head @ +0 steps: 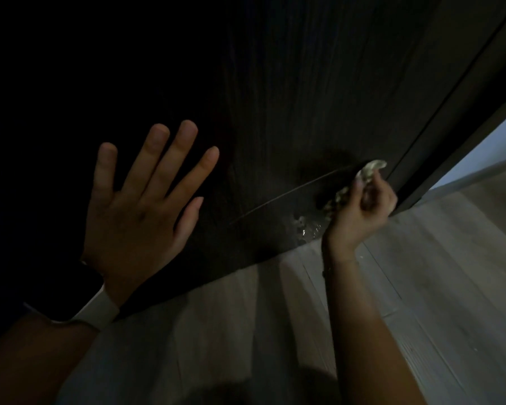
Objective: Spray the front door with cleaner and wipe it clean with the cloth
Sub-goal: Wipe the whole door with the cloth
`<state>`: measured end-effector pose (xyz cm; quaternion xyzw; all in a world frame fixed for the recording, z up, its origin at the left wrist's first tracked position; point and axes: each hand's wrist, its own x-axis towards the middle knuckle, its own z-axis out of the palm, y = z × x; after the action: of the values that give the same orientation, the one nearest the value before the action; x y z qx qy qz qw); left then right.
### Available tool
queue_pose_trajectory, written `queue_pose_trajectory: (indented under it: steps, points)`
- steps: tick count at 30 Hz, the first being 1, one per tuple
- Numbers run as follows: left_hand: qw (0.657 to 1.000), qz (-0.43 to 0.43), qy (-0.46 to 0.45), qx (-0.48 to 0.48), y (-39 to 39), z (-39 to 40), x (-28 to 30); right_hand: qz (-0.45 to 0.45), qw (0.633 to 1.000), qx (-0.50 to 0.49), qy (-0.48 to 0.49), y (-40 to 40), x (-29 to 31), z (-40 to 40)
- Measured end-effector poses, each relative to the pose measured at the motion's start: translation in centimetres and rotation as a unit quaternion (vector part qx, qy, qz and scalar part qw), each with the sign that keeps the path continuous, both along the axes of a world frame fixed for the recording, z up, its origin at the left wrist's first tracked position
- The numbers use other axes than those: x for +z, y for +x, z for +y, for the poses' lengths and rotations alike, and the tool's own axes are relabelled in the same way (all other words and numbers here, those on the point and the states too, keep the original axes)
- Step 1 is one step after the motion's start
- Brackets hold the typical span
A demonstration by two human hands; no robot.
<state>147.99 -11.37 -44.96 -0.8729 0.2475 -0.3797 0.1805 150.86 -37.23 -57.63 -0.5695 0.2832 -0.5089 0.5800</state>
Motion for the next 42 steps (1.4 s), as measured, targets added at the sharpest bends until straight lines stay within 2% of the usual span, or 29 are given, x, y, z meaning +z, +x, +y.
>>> queue_pose_trajectory:
  steps: [3, 7, 10, 12, 14, 16, 19, 21, 22, 23, 25, 26, 27, 28, 29, 33, 38, 40, 42]
  points:
    - [1.000, -0.003, 0.002, -0.003, 0.1, 0.1, -0.1, -0.021, 0.999, -0.034, 0.008, 0.9, 0.7, 1.4]
    - [1.000, -0.001, 0.000, -0.007, 0.0, 0.0, 0.1, 0.002, 0.999, 0.023, -0.037, -1.6, -0.3, 8.6]
    - [1.000, 0.002, 0.002, -0.003, -0.2, -0.1, 0.1, 0.043, 0.981, 0.152, -0.114, -4.7, -2.3, 13.2]
    - [1.000, 0.005, 0.000, -0.004, -0.3, 0.0, 0.2, 0.096, 0.943, 0.280, -0.151, -7.0, -3.5, 15.0]
    - [1.000, 0.015, -0.006, -0.003, -0.7, -0.1, 0.3, 0.133, 0.923, 0.349, -0.090, -8.9, -3.5, 14.8]
    - [0.999, 0.041, -0.021, -0.010, -1.2, -0.4, 0.5, 0.150, 0.918, 0.366, 0.029, -10.2, -2.4, 13.0]
    - [0.980, 0.132, -0.123, -0.079, -2.9, -0.9, 0.5, 0.170, 0.884, 0.400, 0.168, -11.8, -0.7, 8.9]
    - [0.942, 0.218, -0.228, -0.112, -5.1, -1.0, -0.9, 0.157, 0.867, 0.414, 0.228, -12.5, 0.8, 6.8]
    - [0.908, 0.270, -0.299, -0.111, -6.6, -1.1, -2.0, 0.146, 0.867, 0.411, 0.242, -12.8, 1.5, 6.3]
    - [0.856, 0.329, -0.387, -0.095, -8.2, -1.4, -3.0, 0.134, 0.869, 0.406, 0.249, -13.1, 2.4, 6.0]
    - [0.688, 0.459, -0.561, -0.033, -11.1, -2.8, -4.5, 0.107, 0.869, 0.409, 0.258, -13.8, 3.9, 5.8]
    - [0.606, 0.508, -0.612, -0.006, -12.1, -3.5, -5.1, 0.096, 0.866, 0.419, 0.255, -14.2, 4.4, 5.8]
    - [0.547, 0.539, -0.641, 0.007, -12.9, -4.1, -5.6, 0.091, 0.863, 0.430, 0.249, -14.5, 4.8, 5.8]
    - [0.513, 0.552, -0.658, 0.013, -13.5, -4.6, -5.9, 0.089, 0.860, 0.440, 0.244, -14.9, 5.2, 5.9]
    - [0.495, 0.554, -0.670, 0.013, -14.0, -5.0, -6.0, 0.086, 0.857, 0.449, 0.237, -15.2, 5.5, 5.9]
    - [0.483, 0.528, -0.698, 0.016, -14.8, -5.8, -5.8, 0.082, 0.837, 0.483, 0.243, -16.0, 6.7, 6.0]
    - [0.497, 0.489, -0.716, 0.032, -14.9, -5.7, -5.4, 0.101, 0.832, 0.493, 0.231, -16.4, 7.1, 5.7]
    - [0.468, 0.500, -0.728, 0.025, -14.9, -5.5, -5.2, 0.113, 0.831, 0.492, 0.234, -16.4, 6.9, 5.5]
    - [0.425, 0.512, -0.746, 0.018, -15.0, -5.6, -5.3, 0.118, 0.826, 0.495, 0.243, -16.6, 6.7, 5.4]
